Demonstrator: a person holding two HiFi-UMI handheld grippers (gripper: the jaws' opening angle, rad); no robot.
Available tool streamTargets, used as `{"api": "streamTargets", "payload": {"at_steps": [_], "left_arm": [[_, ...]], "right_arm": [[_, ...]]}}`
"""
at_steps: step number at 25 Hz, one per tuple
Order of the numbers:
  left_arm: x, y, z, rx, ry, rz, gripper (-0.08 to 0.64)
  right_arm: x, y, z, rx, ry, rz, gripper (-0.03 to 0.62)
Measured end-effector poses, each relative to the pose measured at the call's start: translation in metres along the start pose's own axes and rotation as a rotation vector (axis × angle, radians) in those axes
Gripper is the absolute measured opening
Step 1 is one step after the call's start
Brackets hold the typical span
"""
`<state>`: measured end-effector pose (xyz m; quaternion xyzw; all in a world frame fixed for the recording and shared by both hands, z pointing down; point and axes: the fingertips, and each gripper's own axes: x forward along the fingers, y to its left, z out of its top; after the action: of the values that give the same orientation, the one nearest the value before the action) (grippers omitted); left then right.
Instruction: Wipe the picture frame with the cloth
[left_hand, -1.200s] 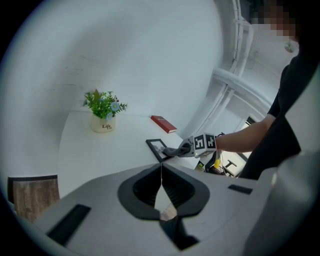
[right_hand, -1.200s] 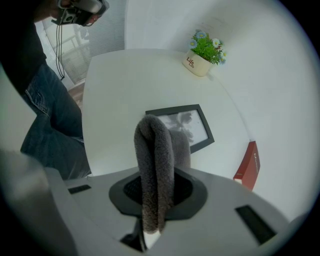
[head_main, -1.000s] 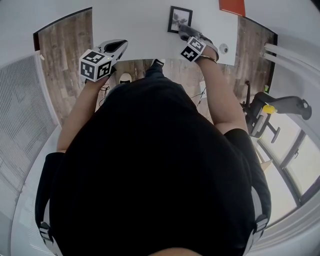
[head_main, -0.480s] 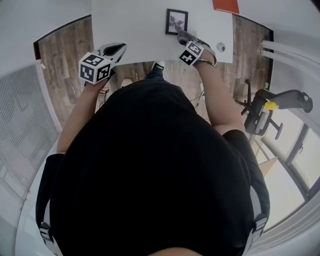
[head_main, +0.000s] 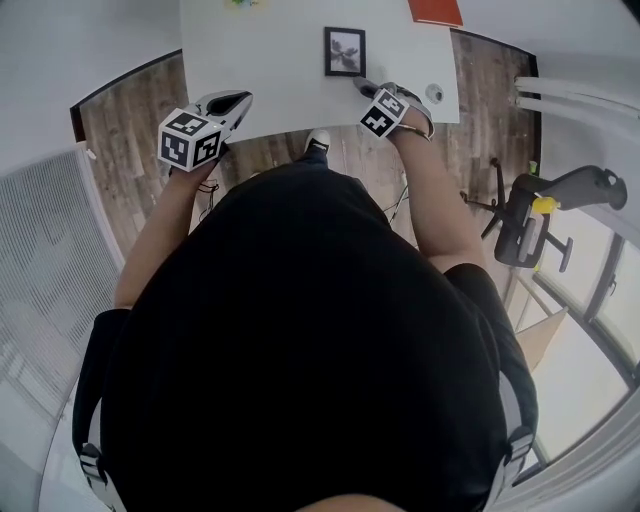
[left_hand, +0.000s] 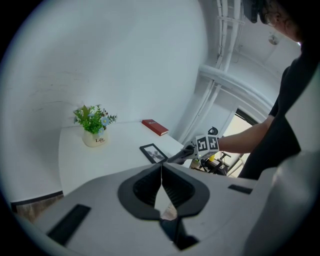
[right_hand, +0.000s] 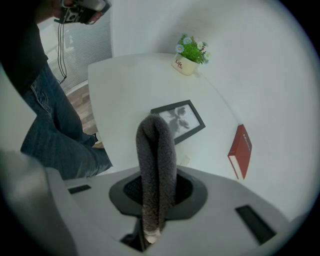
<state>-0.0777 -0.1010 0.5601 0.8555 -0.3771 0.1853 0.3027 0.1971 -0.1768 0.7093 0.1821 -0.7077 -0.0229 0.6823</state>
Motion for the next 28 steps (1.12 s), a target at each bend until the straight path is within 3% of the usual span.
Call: {"api": "streamTargets", "payload": {"at_steps": [18,28], "left_arm": [[-0.007,-0.025,0.019,0.109,-0.009,-0.062,0.011],[-0.013,-0.037,0.026,0.158,-0.021,-0.08,0.011]], "right_arm": [[-0.049,-0.004,-0.045,0.231,-0.054,-0.104,0.044],[-0.086,-0.001,-0.056,0.31,-0.102,-0.177,0.043]]}}
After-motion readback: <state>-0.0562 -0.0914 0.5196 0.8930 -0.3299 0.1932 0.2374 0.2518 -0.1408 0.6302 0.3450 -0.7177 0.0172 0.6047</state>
